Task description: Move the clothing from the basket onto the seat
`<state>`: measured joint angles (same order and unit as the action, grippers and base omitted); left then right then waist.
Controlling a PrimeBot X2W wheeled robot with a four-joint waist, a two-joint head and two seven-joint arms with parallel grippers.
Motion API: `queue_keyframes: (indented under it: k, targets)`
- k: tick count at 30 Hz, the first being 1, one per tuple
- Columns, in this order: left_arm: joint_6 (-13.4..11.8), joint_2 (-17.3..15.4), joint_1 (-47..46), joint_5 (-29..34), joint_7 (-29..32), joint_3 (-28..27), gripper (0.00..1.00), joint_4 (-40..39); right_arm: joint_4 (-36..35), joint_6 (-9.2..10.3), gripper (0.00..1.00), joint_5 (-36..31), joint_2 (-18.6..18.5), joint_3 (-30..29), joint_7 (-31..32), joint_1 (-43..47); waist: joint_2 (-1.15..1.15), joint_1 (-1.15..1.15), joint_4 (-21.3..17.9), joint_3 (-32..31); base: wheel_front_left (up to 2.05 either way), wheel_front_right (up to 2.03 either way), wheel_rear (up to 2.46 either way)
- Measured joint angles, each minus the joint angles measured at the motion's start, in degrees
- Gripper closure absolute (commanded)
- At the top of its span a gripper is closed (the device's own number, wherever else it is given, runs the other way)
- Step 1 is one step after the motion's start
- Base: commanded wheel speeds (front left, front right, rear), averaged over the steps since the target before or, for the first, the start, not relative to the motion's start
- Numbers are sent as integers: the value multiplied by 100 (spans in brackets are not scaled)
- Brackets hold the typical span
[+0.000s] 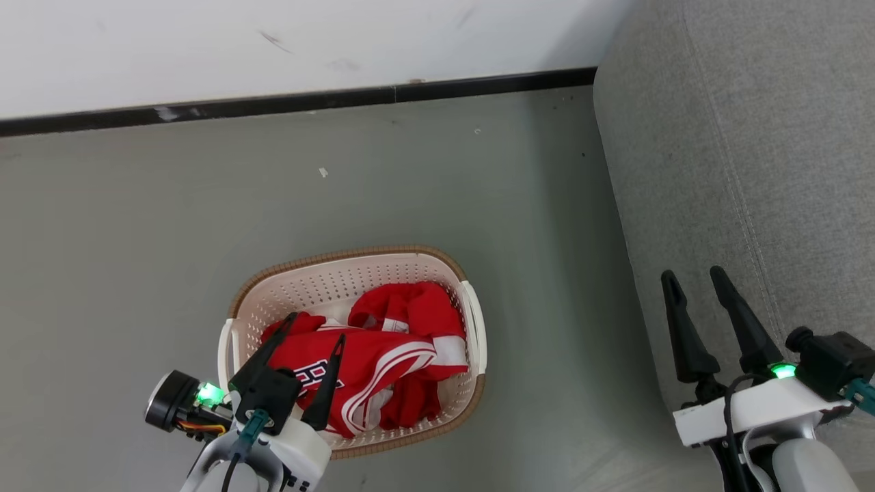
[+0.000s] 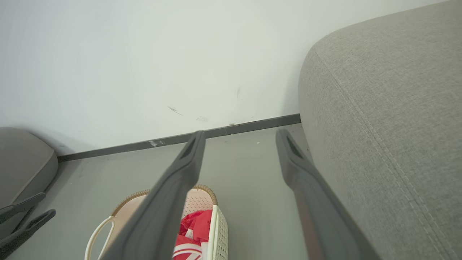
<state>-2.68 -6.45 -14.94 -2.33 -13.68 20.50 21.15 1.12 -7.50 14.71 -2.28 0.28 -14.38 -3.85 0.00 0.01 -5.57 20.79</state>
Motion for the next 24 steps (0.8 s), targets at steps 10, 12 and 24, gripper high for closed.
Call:
queue_keyframes:
  k: [10,12,24]
  targets:
    - [40,-78,-445,237,9,80,0,294,-149,0,0,94,-1,-3,0,-452,0,0,-192,620,0,0,0]
    - [89,-104,-523,275,53,116,0,378,-194,0,0,97,-1,-9,0,-550,0,0,-233,752,0,0,0]
    - [198,-183,-1031,560,107,343,0,811,-248,0,0,189,-3,-10,-1,-1057,0,0,-466,1466,0,0,0]
